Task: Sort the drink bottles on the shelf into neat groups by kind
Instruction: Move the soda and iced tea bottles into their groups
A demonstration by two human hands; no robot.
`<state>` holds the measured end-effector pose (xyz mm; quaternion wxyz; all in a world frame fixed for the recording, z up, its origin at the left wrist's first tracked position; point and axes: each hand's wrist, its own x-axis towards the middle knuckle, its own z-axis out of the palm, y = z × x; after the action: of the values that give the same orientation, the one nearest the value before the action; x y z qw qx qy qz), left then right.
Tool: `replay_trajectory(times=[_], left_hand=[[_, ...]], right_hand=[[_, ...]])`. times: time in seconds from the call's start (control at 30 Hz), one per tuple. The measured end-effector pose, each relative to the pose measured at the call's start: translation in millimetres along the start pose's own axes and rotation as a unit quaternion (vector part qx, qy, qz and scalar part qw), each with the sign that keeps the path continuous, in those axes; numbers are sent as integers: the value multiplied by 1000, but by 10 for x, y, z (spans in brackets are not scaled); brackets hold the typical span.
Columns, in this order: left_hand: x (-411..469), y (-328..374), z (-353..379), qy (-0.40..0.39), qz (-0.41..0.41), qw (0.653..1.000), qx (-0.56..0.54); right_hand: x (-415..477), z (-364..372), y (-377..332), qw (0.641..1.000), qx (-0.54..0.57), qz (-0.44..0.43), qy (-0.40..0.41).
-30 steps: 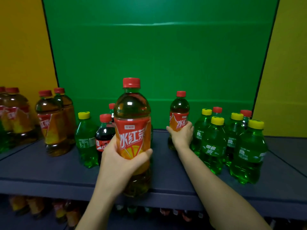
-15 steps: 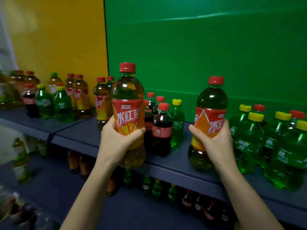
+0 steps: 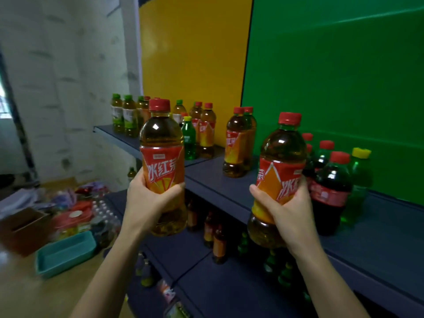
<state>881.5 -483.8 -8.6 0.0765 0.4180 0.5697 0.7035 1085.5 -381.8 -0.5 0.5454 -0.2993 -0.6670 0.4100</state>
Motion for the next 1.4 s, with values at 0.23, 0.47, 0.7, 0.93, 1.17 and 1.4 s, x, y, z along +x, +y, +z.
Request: replay_trajectory(times=[0.23, 0.47, 0.7, 0.93, 1.17, 1.4], left_hand=[[431, -320, -785, 22, -9, 1000, 12], [1219, -749, -1463, -15, 5, 999, 31], [1801, -1129, -1724, -68, 14, 997, 36], [2933, -1741, -1621, -87, 15, 996, 6], [3559, -2165, -1417, -101, 38, 994, 13], [4234, -2609, -1203, -105, 39, 994, 6]], right_hand=[[238, 1011, 187, 1000, 19, 7, -18], [553, 2137, 256, 999, 32, 8, 13], [851, 2767, 328, 999, 20, 5, 46], [1611, 3445, 627, 997, -12, -16, 70], [2023, 3663, 921, 993, -55, -24, 105], [2364, 3941, 1223, 983, -119, -18, 142]])
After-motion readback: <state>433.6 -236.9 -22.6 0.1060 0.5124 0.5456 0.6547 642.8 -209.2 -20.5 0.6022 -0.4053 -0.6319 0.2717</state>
